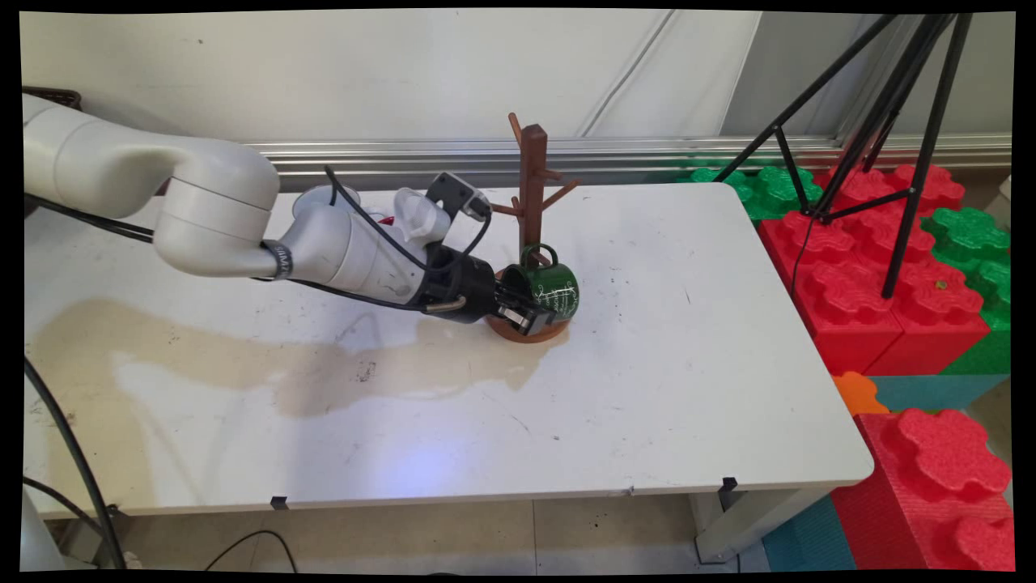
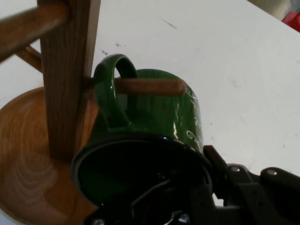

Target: Place the picked object on the table

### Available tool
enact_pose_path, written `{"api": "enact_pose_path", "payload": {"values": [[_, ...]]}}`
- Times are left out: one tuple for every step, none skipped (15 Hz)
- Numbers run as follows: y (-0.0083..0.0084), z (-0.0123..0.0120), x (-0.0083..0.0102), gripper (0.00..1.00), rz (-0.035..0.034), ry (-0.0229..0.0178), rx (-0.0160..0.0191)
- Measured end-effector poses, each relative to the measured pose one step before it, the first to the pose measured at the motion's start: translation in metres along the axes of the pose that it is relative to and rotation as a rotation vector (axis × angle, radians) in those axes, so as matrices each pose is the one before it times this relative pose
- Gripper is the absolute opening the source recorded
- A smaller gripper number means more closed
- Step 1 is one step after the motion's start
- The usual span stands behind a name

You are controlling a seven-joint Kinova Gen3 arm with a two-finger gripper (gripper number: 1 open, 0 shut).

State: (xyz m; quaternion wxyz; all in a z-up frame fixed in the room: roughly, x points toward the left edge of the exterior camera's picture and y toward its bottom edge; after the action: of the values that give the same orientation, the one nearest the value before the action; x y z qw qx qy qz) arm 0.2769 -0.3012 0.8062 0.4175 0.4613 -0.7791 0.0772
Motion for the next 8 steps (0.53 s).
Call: {"api": "enact_pose_path", "payload": {"values": [[0.00190, -0.00286, 0.00046, 0.00, 0.00072, 0.00486, -0.00408], [0.00170, -0.00267, 0.00036, 0.00, 0.00045, 0.00452, -0.00356], [0.00118, -0.00158, 0.00029, 0.00, 0.00070, 0.00283, -0.00280], [0.00190, -0.00248, 0.00042, 0.00, 0.00111, 0.00391, -0.00456], [0.00125, -0.00164, 0.00027, 0.00, 0.00063, 0.00248, -0.00294], [0.00245, -0.00292, 0.00035, 0.00, 0.00433, 0.00328, -0.00630], [0.00224, -0.00249, 0.00023, 0.00, 0.00522, 0.00190, -0.00635], [0.00168, -0.00171, -0.00002, 0.00, 0.00505, 0.00002, -0.00466]]}}
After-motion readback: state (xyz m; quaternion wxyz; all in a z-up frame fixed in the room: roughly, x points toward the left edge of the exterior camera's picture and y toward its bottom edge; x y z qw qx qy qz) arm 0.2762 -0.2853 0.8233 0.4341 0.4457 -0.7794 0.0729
